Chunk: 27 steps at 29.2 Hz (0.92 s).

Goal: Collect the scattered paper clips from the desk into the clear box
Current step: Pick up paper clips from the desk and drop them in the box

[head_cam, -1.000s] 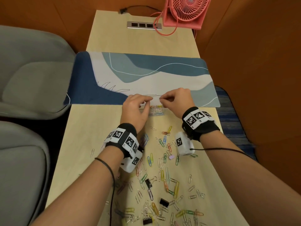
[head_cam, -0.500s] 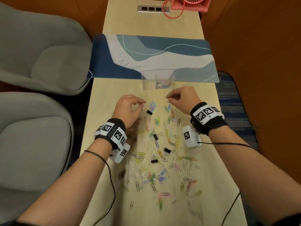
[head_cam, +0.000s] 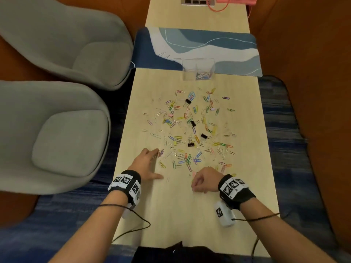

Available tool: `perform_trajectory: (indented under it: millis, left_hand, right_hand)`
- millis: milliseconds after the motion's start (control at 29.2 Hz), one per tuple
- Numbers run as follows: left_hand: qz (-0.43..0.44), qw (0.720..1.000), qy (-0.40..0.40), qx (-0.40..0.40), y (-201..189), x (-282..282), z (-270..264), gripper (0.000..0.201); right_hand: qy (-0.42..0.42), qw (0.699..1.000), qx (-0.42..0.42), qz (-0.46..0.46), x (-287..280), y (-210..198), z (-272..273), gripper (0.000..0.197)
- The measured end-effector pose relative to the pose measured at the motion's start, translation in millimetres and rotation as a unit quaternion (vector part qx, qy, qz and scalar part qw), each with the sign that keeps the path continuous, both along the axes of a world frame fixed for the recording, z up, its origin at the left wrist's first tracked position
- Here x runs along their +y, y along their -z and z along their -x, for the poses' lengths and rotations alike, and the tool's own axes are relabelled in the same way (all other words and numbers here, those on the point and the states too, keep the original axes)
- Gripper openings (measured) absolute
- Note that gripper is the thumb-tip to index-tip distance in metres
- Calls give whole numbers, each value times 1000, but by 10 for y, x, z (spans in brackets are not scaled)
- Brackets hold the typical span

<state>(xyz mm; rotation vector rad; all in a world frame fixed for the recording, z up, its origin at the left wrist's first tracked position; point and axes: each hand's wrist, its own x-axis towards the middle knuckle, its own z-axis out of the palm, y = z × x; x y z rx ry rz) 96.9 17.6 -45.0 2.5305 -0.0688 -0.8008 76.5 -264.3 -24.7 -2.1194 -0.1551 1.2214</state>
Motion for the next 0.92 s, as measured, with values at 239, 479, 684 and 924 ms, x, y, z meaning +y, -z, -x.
perform_trajectory:
  millis: [239, 479, 684, 924]
  left_hand:
    - [51, 995, 10, -85, 140, -306, 370, 88]
    - [98, 983, -70, -139, 167, -476, 516, 72]
    - [89, 986, -63, -130, 192, -590, 526, 61]
    - [119, 980, -82, -136, 138, -826, 467, 50]
  right_hand:
    - [115, 982, -149, -4, -50, -1, 132, 7]
    - [177, 932, -92, 304, -751, -155, 338, 40]
    - [243, 934, -91, 245, -654, 9, 561, 38]
    - [275, 934, -198, 115, -222, 173, 427, 27]
